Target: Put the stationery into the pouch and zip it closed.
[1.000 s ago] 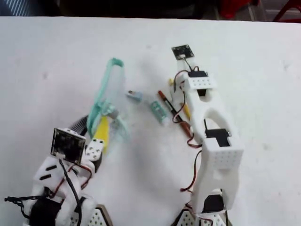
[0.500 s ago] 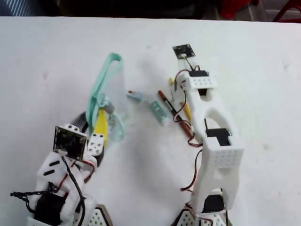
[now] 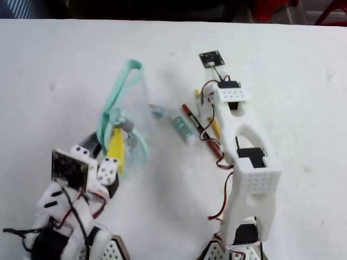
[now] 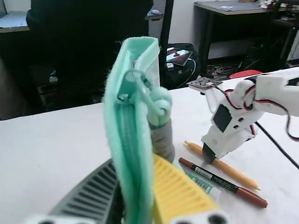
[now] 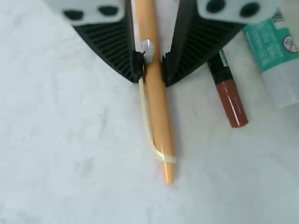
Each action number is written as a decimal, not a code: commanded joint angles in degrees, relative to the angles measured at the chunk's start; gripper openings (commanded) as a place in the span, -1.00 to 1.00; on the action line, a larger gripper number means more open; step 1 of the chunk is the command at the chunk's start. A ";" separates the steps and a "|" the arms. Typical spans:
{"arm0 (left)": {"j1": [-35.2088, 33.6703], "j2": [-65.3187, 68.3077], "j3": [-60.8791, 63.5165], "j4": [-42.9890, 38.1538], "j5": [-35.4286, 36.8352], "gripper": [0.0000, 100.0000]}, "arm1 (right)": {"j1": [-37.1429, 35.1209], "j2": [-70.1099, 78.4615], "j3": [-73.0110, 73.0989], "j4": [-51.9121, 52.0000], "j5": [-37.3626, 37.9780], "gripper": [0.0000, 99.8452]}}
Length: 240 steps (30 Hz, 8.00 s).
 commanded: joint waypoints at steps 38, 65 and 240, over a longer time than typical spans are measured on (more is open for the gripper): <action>-1.63 -0.75 4.13 1.14 -8.79 -0.81 | -0.57 -0.40 -0.70 -0.48 0.44 -0.97; -1.63 -0.75 6.95 1.41 -3.25 -0.50 | -0.66 -0.40 -0.70 -0.48 0.44 -0.97; -6.11 -0.75 7.47 0.18 -3.25 -0.50 | -5.23 -64.13 37.01 -11.82 -6.77 -0.67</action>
